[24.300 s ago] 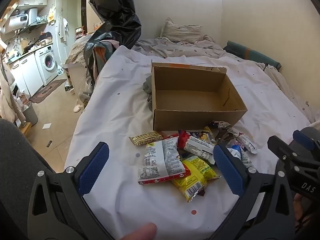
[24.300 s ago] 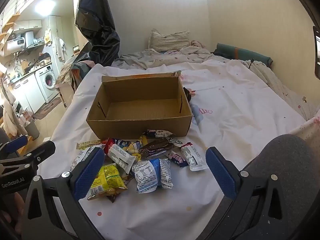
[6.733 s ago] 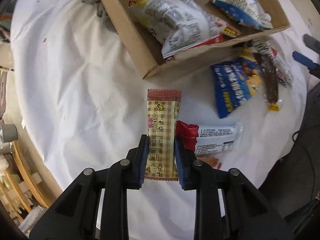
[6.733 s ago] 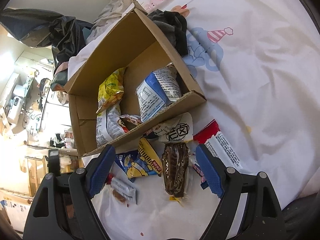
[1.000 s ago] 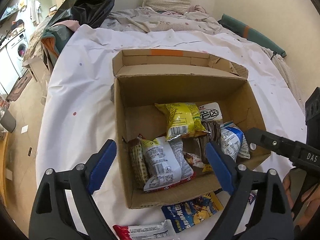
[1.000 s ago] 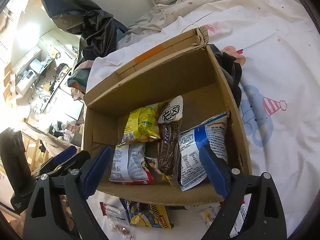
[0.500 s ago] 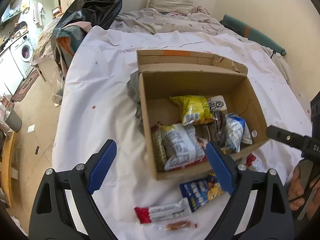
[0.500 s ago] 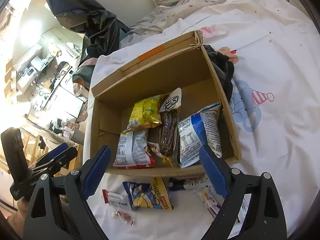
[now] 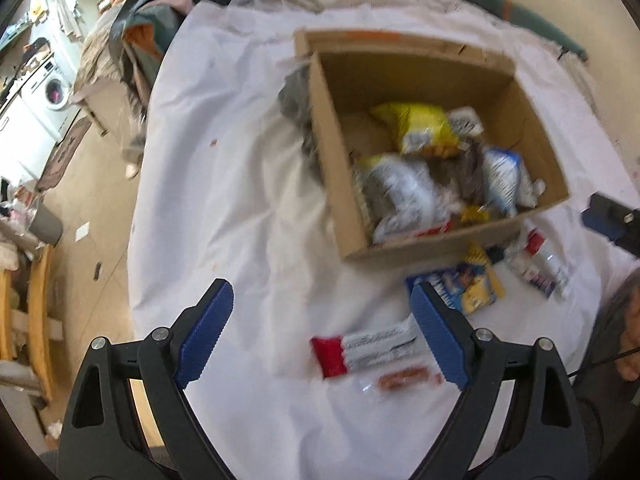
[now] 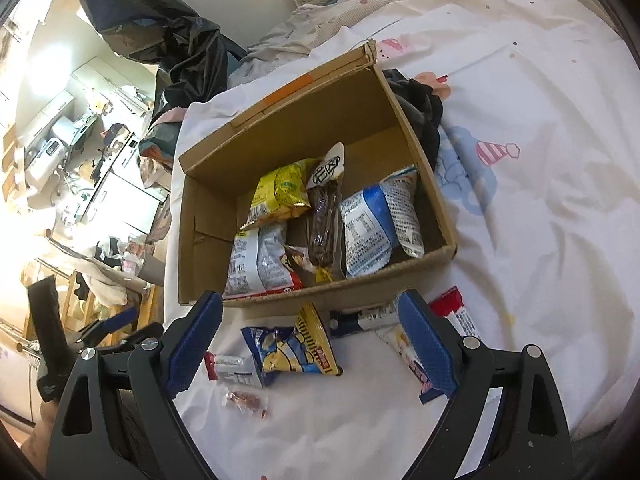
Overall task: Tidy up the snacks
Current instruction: 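Open both tools and withdraw them from the box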
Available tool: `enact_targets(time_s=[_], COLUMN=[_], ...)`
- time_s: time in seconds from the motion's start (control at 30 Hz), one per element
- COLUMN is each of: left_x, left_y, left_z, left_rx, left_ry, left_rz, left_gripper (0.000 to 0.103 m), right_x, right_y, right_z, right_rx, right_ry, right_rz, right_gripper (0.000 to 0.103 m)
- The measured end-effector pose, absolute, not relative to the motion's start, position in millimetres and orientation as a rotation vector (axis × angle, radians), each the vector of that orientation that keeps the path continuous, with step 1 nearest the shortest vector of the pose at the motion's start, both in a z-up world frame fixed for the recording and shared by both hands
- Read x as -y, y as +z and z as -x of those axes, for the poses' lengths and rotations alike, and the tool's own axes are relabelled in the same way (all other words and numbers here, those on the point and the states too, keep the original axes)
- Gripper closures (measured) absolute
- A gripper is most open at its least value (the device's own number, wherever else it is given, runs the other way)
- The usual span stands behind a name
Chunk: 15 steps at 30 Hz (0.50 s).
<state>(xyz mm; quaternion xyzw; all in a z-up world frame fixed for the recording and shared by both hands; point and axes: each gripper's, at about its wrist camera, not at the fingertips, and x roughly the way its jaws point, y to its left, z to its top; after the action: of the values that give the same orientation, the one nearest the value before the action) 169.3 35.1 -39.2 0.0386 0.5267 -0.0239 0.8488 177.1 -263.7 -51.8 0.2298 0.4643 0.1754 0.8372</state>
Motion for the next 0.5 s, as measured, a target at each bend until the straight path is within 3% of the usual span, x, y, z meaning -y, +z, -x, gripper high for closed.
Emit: enact_targets(time_s=[0.23,0.5], left_x=[-37,23], left_y=[-63,-115], left_z=[-162,-162], left_rx=[-1.237,-1.382], left_ry=[-0.101,-0.283], left_rz=[-0.086,-0.437], left_gripper=[0.014,0.014], right_x=[265,263], right_y=[-50,-54], right_z=[-174,-177], right_rx=[-0.98,-1.001], right_ry=[0.361,0.369], right_rz=[-0.498,-0.522], right_gripper=[0.011,0.011])
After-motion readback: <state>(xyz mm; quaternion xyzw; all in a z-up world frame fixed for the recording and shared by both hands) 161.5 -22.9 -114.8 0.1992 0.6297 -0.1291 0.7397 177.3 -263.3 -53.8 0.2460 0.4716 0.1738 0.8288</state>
